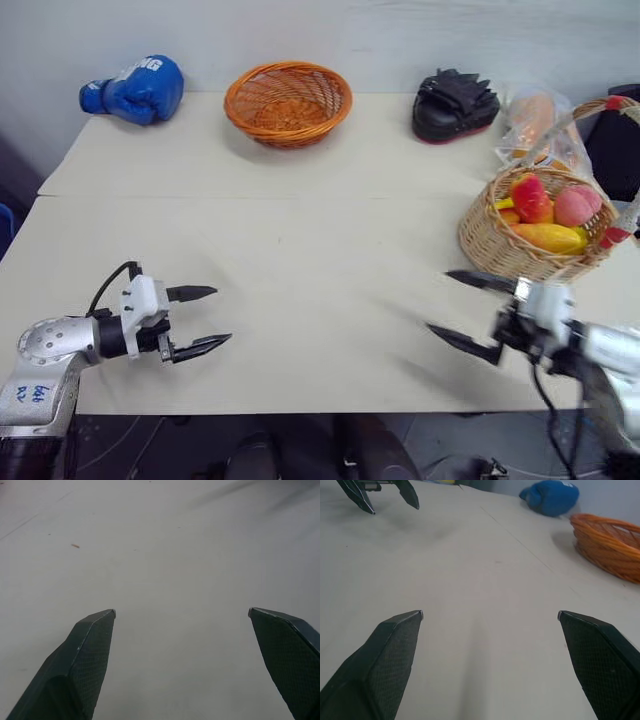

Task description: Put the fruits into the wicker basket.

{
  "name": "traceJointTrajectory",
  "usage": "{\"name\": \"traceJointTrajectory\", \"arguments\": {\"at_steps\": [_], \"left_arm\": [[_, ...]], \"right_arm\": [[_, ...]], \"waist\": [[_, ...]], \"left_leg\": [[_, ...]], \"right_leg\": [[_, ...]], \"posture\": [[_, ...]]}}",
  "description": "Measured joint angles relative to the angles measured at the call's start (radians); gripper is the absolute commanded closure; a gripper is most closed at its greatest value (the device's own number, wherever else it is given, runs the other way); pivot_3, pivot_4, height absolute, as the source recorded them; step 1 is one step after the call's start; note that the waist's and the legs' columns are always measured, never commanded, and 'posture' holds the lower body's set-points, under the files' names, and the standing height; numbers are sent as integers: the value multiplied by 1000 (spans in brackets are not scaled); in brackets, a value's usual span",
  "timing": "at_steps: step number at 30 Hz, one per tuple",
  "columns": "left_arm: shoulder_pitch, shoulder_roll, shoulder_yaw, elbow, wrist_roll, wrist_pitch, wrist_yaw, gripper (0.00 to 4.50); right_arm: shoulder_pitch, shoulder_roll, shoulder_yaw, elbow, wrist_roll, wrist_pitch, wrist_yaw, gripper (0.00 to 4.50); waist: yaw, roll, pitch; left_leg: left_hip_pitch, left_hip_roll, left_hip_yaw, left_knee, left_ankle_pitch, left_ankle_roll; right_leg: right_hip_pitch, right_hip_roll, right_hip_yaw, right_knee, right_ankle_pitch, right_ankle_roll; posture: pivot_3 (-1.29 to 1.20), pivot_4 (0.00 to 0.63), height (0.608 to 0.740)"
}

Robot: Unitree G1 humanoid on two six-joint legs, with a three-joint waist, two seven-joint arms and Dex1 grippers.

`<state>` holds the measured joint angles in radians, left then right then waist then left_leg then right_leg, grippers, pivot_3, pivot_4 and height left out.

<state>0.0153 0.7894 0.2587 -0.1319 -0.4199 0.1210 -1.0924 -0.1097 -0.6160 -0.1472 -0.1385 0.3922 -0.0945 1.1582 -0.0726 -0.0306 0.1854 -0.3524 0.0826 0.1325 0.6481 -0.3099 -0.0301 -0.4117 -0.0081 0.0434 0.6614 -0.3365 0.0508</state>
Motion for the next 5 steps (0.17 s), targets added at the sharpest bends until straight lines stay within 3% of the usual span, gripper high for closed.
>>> {"name": "traceJointTrajectory", "arguments": {"at_steps": [5], "left_arm": [[15,9,6,-15,2,3,19,0]], "right_arm": [[-44,17,43,99,-32,-69,1,31]], "waist": [[17,0,0]], "left_leg": [[-1,0,4,2,-1,-1]], "right_leg": [[-1,-1,1,-2,-1,1]], "posture": [[0,150,740]]}}
